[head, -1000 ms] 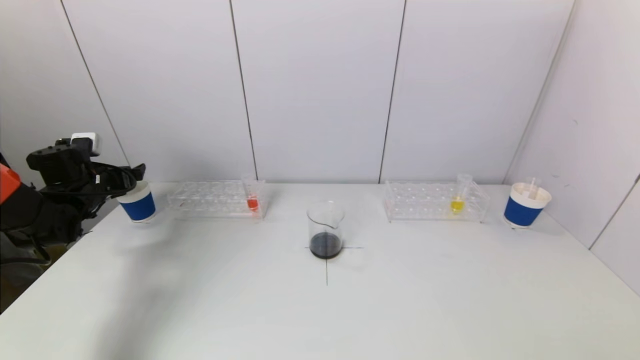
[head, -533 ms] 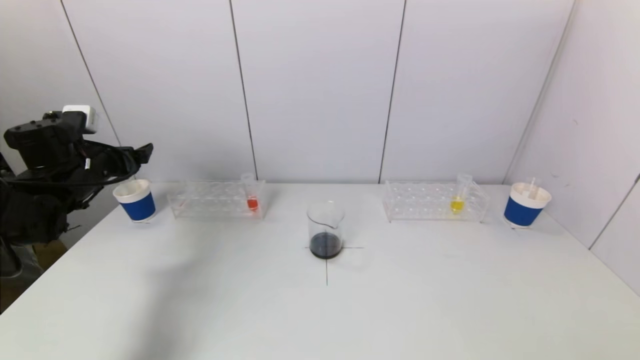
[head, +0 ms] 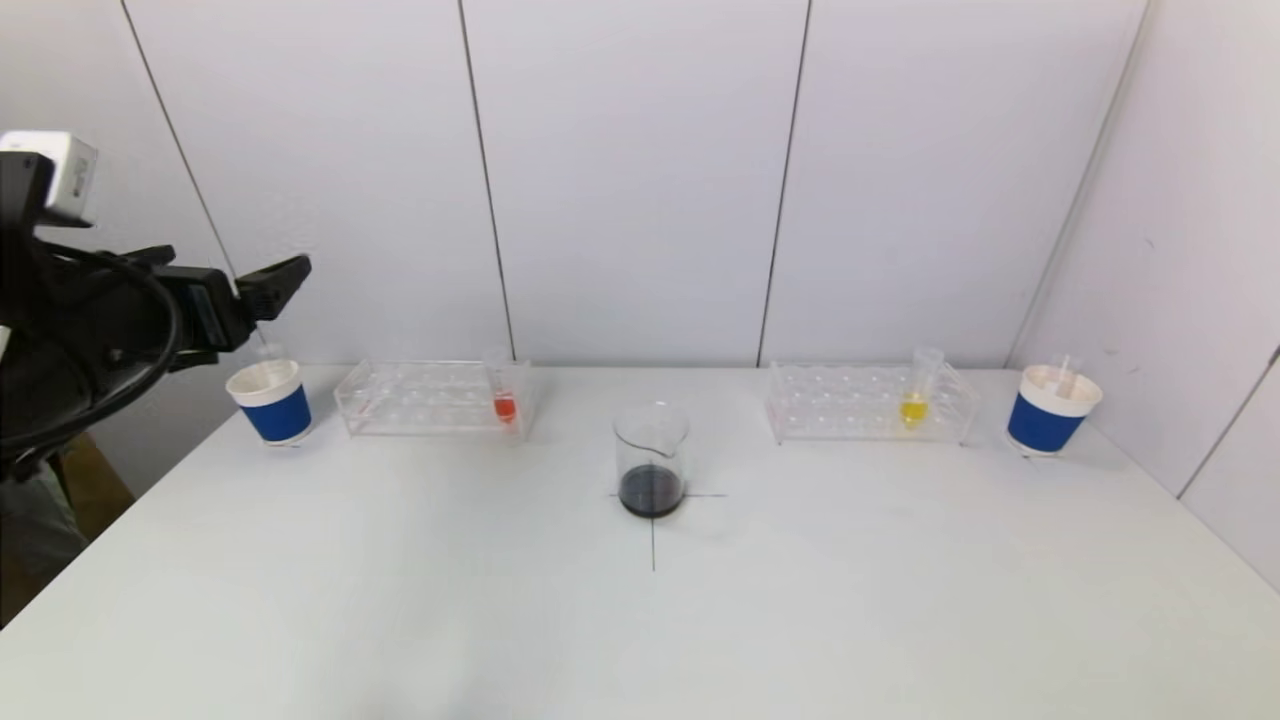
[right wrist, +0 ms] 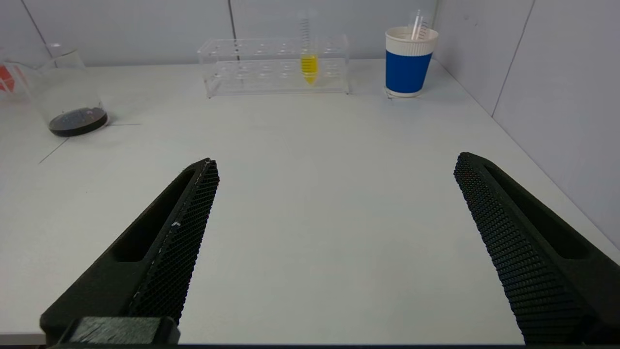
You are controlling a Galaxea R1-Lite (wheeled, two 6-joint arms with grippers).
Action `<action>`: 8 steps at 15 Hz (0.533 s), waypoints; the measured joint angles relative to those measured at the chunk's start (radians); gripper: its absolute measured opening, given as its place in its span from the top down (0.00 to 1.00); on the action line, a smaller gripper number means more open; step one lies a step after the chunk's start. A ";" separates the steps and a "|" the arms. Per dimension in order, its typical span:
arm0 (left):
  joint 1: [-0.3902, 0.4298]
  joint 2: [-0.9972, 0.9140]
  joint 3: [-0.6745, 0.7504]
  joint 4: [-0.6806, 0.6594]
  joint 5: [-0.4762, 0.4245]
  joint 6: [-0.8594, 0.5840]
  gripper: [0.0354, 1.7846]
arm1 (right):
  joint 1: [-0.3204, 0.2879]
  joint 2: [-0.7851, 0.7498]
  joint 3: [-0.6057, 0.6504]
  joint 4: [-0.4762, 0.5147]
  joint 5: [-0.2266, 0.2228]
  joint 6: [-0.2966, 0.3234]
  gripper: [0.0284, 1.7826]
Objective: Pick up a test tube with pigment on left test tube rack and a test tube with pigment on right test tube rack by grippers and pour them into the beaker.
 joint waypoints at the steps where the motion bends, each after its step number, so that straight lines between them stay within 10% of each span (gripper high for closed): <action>1: -0.012 -0.073 0.036 0.037 0.005 0.001 0.01 | 0.000 0.000 0.000 0.000 0.000 0.000 0.01; 8: -0.036 -0.515 0.329 0.217 0.045 0.007 0.01 | 0.000 0.000 0.000 0.000 0.000 0.000 0.01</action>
